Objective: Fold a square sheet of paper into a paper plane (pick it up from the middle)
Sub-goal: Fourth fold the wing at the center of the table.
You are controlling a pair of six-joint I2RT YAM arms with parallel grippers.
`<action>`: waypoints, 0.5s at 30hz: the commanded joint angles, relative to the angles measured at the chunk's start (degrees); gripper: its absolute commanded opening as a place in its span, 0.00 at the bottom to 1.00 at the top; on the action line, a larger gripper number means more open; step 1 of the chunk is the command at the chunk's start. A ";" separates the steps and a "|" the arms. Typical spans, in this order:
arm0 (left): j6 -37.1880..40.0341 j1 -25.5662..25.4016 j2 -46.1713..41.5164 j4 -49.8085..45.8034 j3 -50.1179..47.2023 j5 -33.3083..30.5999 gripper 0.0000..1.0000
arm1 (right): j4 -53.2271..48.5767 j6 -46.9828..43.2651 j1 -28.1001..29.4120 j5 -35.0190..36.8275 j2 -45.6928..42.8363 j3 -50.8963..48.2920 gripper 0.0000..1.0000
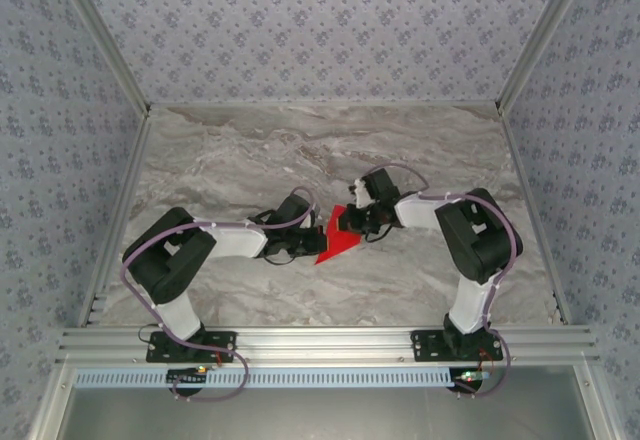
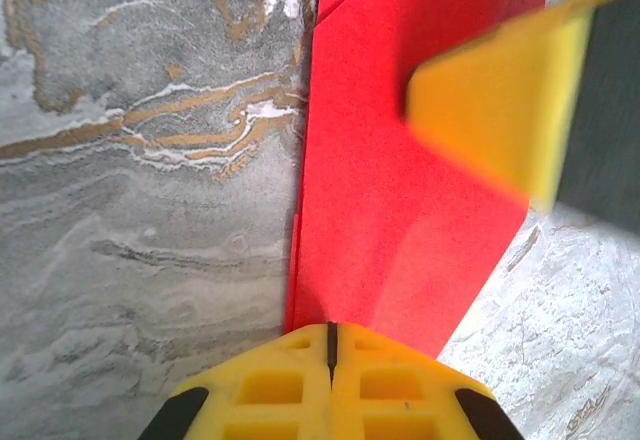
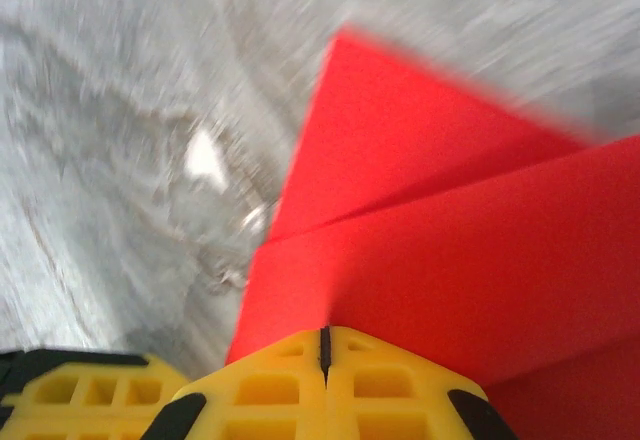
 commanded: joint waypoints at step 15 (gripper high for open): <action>0.85 -0.22 3.33 -10.45 -0.70 -1.75 0.00 | -4.19 -0.95 -7.68 7.22 -8.84 1.02 0.00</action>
